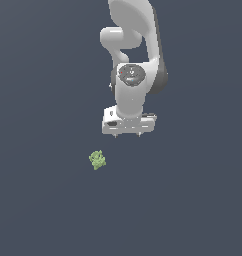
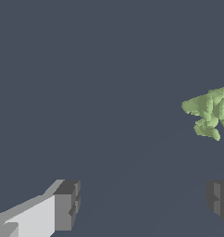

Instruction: Pick up the object and move it to a goal position.

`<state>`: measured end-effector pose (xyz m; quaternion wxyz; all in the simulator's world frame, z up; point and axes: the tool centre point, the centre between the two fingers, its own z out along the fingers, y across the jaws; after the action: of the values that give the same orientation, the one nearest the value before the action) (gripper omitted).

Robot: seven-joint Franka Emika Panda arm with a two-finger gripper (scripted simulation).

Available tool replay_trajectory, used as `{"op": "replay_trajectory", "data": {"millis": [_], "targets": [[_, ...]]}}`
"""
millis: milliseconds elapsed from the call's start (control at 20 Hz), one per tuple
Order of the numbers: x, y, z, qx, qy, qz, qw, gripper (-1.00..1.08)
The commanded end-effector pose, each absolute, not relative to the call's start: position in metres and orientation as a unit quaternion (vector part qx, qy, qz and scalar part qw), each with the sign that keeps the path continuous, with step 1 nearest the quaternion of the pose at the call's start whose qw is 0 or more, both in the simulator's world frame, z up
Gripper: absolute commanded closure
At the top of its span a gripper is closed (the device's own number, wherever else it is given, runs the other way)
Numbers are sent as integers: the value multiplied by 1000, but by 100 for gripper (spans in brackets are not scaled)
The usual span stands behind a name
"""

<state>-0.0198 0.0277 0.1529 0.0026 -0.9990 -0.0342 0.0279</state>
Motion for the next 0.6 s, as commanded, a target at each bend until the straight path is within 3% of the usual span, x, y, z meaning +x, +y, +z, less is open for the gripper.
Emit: {"op": "replay_trajectory", "data": {"millis": [0, 550], "targets": [[-20, 28, 153, -999, -34, 28, 3, -92], [-7, 39, 174, -999, -42, 1, -8, -92]]}}
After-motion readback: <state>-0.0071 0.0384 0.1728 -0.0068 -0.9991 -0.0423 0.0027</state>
